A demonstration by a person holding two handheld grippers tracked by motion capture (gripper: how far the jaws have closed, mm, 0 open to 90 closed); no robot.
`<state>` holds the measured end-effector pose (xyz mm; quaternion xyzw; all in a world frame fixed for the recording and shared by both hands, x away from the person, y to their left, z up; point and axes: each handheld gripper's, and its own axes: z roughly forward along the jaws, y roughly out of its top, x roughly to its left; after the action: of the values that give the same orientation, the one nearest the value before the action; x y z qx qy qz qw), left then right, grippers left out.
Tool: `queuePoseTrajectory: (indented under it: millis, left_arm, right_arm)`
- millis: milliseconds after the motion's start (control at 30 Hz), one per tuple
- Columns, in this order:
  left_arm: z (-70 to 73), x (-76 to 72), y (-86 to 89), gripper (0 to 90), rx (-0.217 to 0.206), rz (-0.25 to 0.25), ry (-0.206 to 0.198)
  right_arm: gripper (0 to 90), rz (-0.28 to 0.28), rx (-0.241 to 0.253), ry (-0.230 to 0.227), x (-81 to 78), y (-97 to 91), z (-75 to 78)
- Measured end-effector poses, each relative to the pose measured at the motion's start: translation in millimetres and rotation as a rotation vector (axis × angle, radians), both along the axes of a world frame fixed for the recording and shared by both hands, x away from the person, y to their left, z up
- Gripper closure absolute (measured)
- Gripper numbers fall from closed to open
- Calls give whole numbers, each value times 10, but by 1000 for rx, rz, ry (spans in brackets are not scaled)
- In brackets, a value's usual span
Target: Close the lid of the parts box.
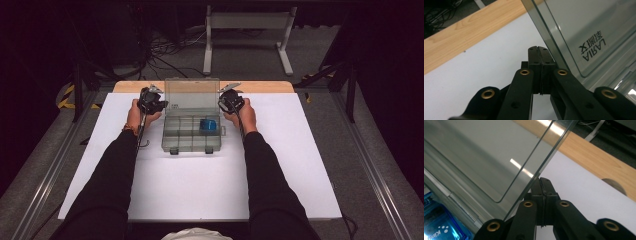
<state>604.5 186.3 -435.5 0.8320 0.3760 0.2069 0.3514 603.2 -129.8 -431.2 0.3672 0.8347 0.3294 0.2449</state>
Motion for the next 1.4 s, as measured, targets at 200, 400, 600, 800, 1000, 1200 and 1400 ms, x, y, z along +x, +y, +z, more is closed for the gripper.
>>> queuePoseTrajectory:
  millis: [200, 400, 600, 800, 1000, 1200, 1400]
  left_arm:
    - [132, -34, 12, 896, -15, 8, -30]
    - [275, -98, -18, 897, -13, 16, -61]
    - [344, -153, -39, 896, -2, 30, -67]
    - [455, -237, -52, 896, -6, 49, -92]
    - [529, -317, -60, 897, -7, 65, -107]
    - [616, -393, -75, 898, 0, 76, -130]
    - [643, -439, -69, 898, -15, 72, -134]
  right_arm:
    - [900, -1, 15, -53, -39, 7, 93]
    - [900, -5, 22, -95, -95, 29, 186]
    - [900, -9, 44, -121, -149, 21, 267]
    - [900, -13, 67, -155, -228, 8, 354]
    - [900, -15, 79, -176, -306, 4, 419]
    - [900, -25, 84, -191, -379, 5, 475]
    - [900, -29, 89, -205, -447, -4, 509]
